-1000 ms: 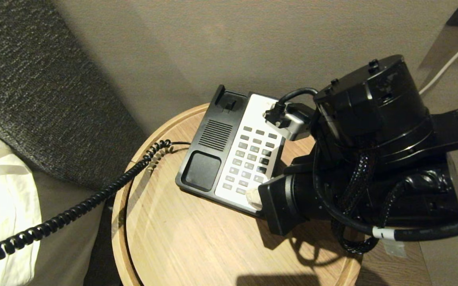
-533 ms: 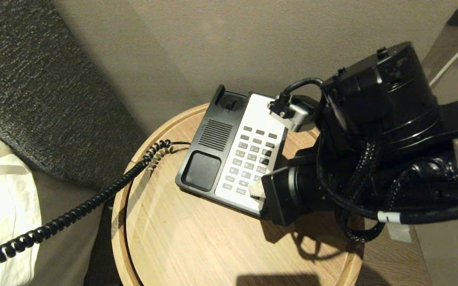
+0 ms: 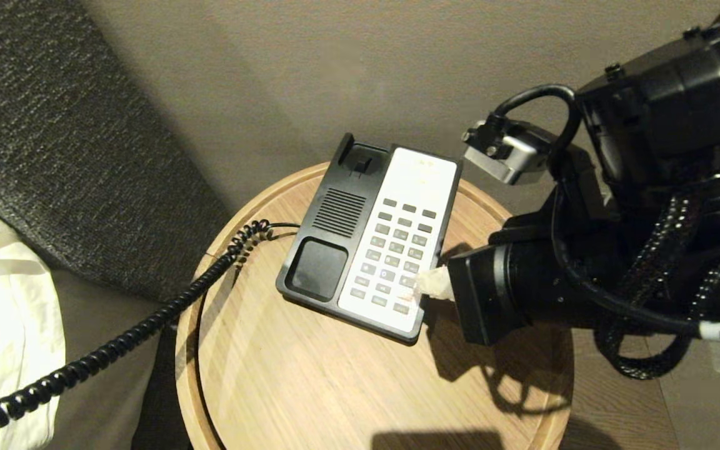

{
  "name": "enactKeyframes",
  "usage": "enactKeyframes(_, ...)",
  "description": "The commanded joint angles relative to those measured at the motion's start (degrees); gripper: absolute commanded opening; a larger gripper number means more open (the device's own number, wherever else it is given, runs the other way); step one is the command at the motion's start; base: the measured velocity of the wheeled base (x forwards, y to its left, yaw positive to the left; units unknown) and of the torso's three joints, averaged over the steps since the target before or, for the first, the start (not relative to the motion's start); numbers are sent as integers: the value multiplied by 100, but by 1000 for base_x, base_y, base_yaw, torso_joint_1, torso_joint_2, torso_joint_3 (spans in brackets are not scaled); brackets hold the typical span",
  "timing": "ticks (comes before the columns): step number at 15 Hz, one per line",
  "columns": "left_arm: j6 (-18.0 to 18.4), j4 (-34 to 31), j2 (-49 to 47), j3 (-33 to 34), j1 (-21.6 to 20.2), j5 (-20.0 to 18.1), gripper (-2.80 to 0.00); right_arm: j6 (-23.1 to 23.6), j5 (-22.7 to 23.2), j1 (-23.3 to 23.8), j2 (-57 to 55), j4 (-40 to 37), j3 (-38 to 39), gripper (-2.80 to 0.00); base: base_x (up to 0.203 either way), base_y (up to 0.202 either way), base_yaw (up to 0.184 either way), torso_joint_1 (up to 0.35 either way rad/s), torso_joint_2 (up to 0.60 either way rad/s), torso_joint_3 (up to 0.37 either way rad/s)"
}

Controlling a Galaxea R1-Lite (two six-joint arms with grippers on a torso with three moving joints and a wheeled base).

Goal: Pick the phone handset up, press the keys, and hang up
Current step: Dial the number, then put the handset back

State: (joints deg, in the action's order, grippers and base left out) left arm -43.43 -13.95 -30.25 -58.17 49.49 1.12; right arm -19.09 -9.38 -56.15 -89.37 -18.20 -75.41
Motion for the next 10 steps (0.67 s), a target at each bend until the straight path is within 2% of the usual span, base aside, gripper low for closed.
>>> enactKeyframes(1,417,-7,-915,-105,-1,8,-280,-18,-252,53,467,-97,68,-280,0,0,0,0,0,0)
enactKeyframes(4,1939,-9,-2150,-296,1,189,-280,-15,-712,456,982,-391,196,-280,0,0,0,0,0,0)
enactKeyframes(6,2747,-3,-3020,-549,47,778,-280,-15,-867,927,1169,-563,167,-280,0,0,0,0,0,0)
enactKeyframes(8,3134,14,-3766,-846,200,1455,-280,-11,-911,1293,1381,-626,149,-280,0,0,0,0,0,0)
enactKeyframes(10,3288,43,-4404,-1182,336,2141,-280,-10,-909,1358,1628,-684,281,-280,0,0,0,0,0,0)
